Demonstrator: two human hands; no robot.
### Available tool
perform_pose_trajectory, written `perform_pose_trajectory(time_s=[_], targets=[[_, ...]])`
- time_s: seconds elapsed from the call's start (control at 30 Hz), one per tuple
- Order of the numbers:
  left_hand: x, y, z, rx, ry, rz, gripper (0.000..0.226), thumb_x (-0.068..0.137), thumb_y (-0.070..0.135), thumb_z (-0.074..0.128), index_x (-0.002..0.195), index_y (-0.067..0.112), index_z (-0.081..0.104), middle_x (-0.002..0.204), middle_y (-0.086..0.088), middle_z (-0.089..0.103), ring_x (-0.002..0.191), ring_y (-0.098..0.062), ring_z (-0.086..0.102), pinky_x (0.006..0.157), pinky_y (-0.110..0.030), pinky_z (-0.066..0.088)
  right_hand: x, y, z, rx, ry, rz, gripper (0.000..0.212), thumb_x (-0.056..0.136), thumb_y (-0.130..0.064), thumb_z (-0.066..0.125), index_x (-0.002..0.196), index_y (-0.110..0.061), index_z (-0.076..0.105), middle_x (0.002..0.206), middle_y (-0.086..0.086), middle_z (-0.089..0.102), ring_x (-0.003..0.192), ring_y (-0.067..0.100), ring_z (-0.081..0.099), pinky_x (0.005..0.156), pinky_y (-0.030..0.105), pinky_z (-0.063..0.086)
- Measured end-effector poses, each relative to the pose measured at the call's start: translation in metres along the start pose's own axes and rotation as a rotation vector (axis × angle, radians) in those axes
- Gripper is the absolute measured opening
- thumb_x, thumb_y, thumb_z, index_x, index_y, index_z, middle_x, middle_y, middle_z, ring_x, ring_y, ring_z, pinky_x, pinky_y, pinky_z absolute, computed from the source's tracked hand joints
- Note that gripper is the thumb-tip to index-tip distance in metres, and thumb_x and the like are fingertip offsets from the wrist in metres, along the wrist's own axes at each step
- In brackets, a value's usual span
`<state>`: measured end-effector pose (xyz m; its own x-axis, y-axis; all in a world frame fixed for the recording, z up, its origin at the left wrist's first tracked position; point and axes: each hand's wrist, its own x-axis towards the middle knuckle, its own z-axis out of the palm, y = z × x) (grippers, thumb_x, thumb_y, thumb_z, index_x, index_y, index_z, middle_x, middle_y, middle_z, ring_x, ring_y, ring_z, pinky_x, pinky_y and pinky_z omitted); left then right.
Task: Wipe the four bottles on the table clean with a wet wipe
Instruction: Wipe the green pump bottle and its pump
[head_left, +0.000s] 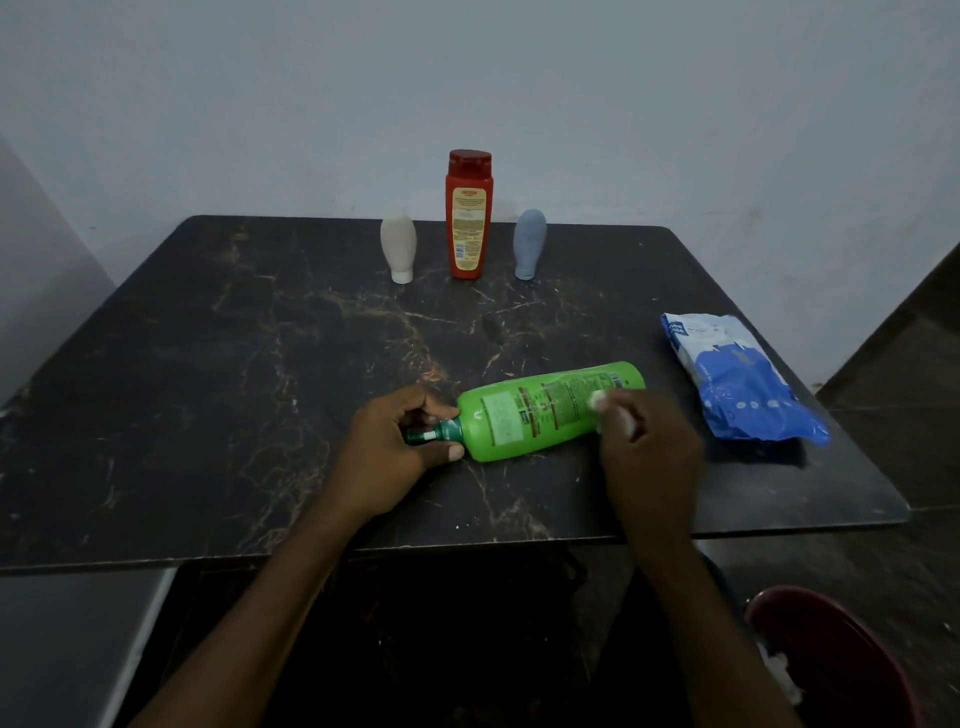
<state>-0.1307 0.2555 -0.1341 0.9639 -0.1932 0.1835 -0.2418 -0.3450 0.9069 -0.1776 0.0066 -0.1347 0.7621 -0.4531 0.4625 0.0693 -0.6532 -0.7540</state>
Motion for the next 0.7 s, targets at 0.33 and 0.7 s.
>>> perform_pose_trajectory(time_s=[0.33,0.7], targets=[[-0.002,0.004,0.000,0.031,-0.010,-0.005,0.035,0.067,0.002,0.090,0.092,0.019,0.072,0.098,-0.004,0.075,0.092,-0.021,0.071,0.085,-0.040,0.056,0.004,-0.002,0.000,0.050,-0.038,0.027,0.008,0.092,-0.018,0.067,0.097,-0.023,0.071,0.092,-0.009,0.066,0.082,-0.001,0.062,0.072,0.016,0.053],[-0.002,0.006,0.001,0.035,-0.014,0.008,0.033,0.068,0.004,0.091,0.093,0.016,0.073,0.096,-0.004,0.075,0.092,-0.022,0.071,0.087,-0.040,0.057,-0.055,-0.059,0.053,0.052,-0.207,-0.243,0.012,0.091,-0.012,0.065,0.092,-0.021,0.073,0.090,-0.007,0.053,0.073,0.006,0.055,0.066,0.022,0.047]])
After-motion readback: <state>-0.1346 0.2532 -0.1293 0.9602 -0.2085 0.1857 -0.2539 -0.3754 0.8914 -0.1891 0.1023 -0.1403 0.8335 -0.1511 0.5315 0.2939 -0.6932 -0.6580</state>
